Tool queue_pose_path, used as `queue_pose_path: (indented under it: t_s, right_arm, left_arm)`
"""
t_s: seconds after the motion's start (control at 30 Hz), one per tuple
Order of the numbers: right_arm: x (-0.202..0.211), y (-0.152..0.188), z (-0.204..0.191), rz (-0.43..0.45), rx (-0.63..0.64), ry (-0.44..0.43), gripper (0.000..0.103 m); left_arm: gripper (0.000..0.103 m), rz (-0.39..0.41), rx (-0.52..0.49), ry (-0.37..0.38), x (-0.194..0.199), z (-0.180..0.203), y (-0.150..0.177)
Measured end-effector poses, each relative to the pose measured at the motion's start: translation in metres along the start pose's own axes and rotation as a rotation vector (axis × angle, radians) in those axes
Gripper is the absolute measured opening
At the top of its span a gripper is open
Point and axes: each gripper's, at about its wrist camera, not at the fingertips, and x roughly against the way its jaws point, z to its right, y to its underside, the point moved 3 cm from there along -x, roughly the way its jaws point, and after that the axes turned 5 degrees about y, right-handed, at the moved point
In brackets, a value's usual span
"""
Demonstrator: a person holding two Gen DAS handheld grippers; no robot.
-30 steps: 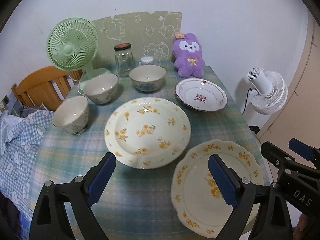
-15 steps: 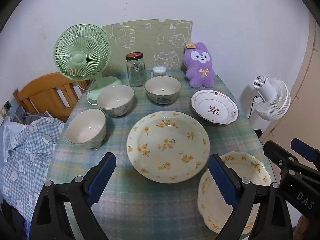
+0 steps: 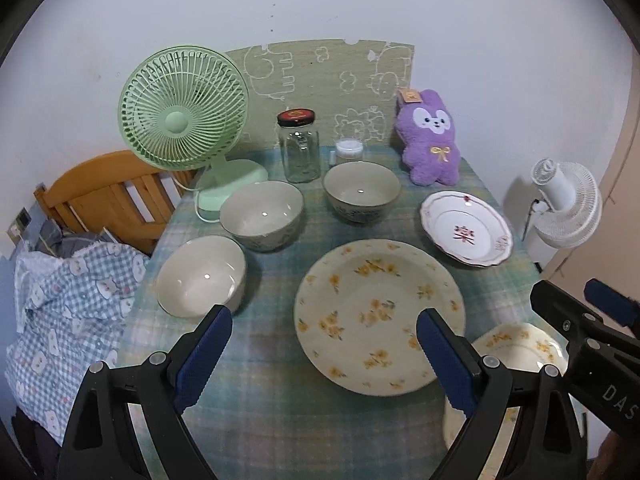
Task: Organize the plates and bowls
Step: 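Move both tools to the rim of the dotted-rim yellow-flower plate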
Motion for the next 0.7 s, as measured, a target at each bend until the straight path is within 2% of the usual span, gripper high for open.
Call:
queue_pose_path:
  t_s: [0.23,0.7]
  right_arm:
    - [-0.022,-0.011,-0.013,0.001,0.036,0.002,0.079]
    - [-0.076,-0.022,-0.018,-0.037,0.022,0.01,0.079]
  left_arm:
    - [0.095,-0.016,-0.003,0.012,-0.025,-0.011,-0.01]
    - [0.091,-0.006,0.028,0.038,-0.074,-0.016,-0.018]
